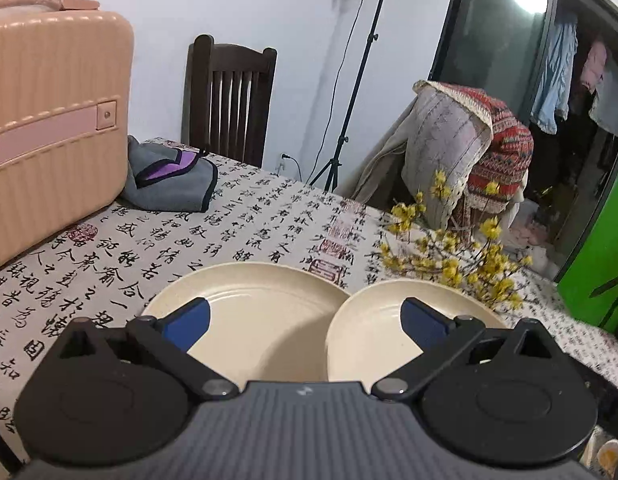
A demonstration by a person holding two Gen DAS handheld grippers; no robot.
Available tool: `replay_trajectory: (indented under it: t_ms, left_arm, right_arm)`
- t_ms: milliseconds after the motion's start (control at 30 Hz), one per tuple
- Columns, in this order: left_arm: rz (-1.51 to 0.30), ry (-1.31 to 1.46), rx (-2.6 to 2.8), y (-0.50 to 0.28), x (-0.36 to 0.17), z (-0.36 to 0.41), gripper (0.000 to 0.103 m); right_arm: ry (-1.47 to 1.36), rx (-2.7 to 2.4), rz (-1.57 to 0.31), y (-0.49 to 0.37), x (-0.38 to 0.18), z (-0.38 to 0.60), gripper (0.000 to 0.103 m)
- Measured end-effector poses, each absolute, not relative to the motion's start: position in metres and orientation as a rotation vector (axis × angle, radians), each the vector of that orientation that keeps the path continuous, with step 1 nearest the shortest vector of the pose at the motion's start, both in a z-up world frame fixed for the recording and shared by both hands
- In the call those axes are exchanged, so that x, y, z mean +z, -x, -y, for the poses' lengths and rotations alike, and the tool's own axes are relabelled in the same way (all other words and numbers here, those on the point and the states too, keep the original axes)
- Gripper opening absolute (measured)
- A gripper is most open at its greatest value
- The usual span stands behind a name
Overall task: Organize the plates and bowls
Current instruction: 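Move both grippers forward and down toward the overlapping cream plates, then close both grippers on the rim of the middle cream plate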
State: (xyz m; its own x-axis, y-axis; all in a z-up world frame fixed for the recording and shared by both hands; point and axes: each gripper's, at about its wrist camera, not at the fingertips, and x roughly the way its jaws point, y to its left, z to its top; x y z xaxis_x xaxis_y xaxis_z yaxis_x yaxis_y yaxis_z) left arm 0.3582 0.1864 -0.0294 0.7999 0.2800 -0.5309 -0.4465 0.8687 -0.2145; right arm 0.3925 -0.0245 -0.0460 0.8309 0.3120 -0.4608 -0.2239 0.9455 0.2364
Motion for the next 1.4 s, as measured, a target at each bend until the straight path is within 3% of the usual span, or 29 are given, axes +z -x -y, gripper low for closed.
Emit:
replay_trajectory:
  t_ms: [733,1400]
  left_arm:
    - [-0.484,0.314,0.335,-0.362,-0.064,-0.173,0.103]
    - [-0.504,0.345,0.296,-0.365,-0.071,-0.175,0.103]
  right_arm:
    - [-0.246,0.29,-0.528,-0.405,-0.086,0.031,0.103]
    - [-0.294,0.313,-0.558,-0.411,-0.091,0.034,0.096]
